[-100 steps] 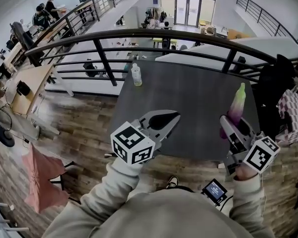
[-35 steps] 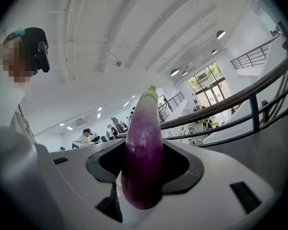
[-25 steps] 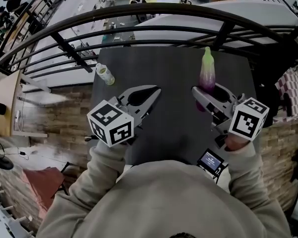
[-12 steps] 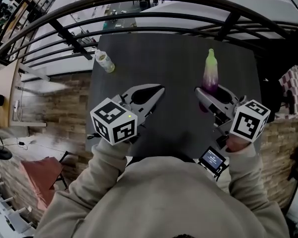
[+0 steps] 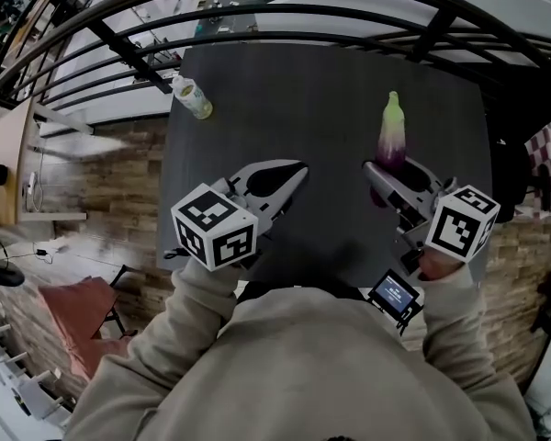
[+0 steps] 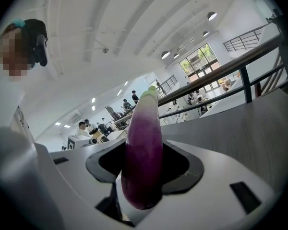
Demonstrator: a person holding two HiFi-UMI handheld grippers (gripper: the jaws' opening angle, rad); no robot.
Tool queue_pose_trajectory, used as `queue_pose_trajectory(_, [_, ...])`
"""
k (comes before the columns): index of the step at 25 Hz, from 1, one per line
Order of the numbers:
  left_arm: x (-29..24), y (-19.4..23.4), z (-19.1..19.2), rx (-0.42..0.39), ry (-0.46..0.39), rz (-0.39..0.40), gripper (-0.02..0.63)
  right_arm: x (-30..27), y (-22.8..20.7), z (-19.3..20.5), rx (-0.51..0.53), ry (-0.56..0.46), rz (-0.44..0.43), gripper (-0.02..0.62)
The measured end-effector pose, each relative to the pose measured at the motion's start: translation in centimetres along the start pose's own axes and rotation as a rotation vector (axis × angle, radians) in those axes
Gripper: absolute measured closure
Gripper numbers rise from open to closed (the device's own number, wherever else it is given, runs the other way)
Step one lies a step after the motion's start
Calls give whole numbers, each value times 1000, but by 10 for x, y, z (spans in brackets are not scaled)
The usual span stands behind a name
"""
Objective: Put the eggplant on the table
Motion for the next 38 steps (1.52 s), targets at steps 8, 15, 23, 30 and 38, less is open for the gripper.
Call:
queue_pose_trajectory(8, [-17, 2, 22, 34, 20, 44, 601, -3, -25, 10, -31, 53, 18, 374])
queue_pose_trajectory(15, [-24, 6, 48, 77, 48, 31, 601, -6, -46, 25, -50, 87, 55, 374])
queue_pose_trajectory(23, [-23, 16, 75, 115, 71, 28, 601, -25, -66, 45, -72, 140, 81, 374])
queue_pose_trajectory(30, [-22, 24, 96, 146, 101, 15, 601, -36, -84, 62, -98, 191, 114, 374])
queue_pose_trajectory(38, [-25, 33, 121, 188, 134, 8, 601, -52, -104, 79, -102, 248, 155, 374])
Point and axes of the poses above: the fingertips, and each gripper's own axes: x backward along the fingers, y to its left, z out of its underside, the point moved 10 cm from there along x, backward along the fingers, and after that the axes turned 14 degrees about -x, right-handed, at the moved point
